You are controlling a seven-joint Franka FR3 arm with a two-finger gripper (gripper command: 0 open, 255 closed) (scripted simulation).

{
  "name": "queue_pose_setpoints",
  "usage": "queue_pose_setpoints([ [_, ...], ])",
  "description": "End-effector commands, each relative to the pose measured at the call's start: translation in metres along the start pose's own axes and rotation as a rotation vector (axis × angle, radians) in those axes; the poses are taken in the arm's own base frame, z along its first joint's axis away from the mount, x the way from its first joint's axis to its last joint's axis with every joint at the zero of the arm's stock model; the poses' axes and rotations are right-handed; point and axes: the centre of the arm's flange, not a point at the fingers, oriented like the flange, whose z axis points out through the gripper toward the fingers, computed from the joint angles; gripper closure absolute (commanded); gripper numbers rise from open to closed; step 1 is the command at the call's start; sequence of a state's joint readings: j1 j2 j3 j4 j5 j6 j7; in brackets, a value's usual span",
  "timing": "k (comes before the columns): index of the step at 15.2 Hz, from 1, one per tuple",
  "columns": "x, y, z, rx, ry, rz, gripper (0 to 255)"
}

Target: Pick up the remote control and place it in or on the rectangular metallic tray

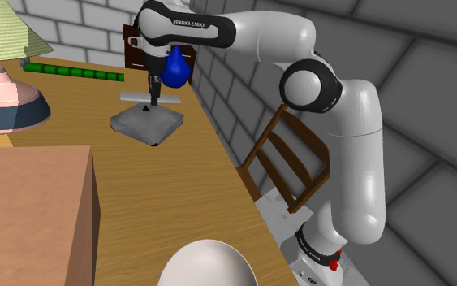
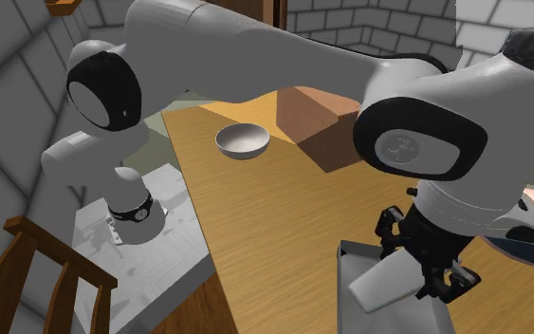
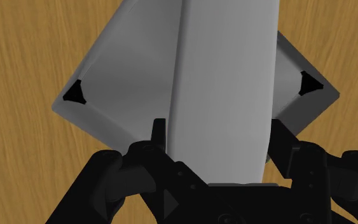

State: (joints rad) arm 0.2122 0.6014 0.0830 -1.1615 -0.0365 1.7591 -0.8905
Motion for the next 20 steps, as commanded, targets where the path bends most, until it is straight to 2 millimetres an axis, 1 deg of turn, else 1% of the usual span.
queue_pose_setpoints([
  [1,0.001,0.005,0.008,-0.001,0.000,0.000,255],
  [13,0.001,0.006,0.070,-0.001,0.000,0.000,255],
  [20,0.001,0.006,0.070,-0.001,0.000,0.000,255],
])
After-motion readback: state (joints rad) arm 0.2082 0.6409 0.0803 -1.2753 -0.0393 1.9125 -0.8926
